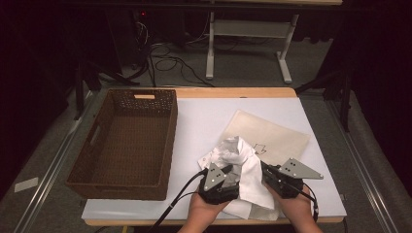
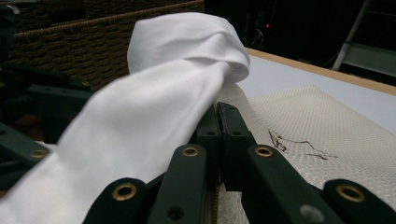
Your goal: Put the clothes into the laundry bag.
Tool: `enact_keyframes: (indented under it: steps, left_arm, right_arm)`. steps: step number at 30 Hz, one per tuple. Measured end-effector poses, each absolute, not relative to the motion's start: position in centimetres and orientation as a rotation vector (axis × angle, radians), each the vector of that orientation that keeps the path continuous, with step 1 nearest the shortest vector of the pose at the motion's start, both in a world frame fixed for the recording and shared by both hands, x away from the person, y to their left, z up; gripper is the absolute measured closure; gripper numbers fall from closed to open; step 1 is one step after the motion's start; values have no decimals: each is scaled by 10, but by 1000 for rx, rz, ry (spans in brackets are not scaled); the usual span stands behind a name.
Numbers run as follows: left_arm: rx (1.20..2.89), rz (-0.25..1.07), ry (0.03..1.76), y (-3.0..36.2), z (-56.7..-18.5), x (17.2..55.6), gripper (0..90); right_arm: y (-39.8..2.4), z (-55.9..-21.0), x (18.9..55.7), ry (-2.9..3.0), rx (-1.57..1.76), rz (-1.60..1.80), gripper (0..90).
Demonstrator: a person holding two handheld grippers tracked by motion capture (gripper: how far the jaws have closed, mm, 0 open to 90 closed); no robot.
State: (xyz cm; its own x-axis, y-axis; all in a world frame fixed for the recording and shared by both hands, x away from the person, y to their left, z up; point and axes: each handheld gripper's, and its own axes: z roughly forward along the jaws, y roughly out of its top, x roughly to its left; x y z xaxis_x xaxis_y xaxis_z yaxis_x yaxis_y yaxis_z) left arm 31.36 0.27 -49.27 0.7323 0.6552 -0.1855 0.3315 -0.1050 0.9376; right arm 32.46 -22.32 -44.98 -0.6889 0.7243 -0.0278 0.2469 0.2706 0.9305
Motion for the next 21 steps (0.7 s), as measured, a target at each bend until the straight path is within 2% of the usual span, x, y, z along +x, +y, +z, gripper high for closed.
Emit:
enact_keyframes:
  steps: [2, 3, 5, 10, 13, 15, 18, 21]
  left_arm:
    - [1713, 335, 783, -5, -494, 315, 695]
    - [1731, 342, 779, -11, -495, 315, 750]
    - [1763, 335, 769, -19, -498, 317, 793]
    - [1827, 322, 774, -33, -509, 321, 795]
    - [1825, 320, 776, -37, -511, 320, 753]
    - [1810, 309, 762, -35, -509, 318, 674]
    - [1794, 322, 751, -28, -505, 313, 495]
    - [1757, 361, 767, -12, -499, 305, 400]
  right_arm:
    - [-223, -451, 325, 2098, 877, 1407, 900]
    - [-222, -451, 325, 2100, 882, 1401, 900]
    - [-222, -451, 325, 2098, 884, 1405, 900]
    - [-223, -445, 322, 2088, 868, 1437, 900]
    - [-223, -439, 318, 2069, 847, 1477, 900]
    - [-224, -435, 315, 2062, 826, 1478, 900]
    - [-226, -438, 316, 2060, 830, 1466, 900]
    - [-229, -441, 319, 2059, 847, 1458, 900]
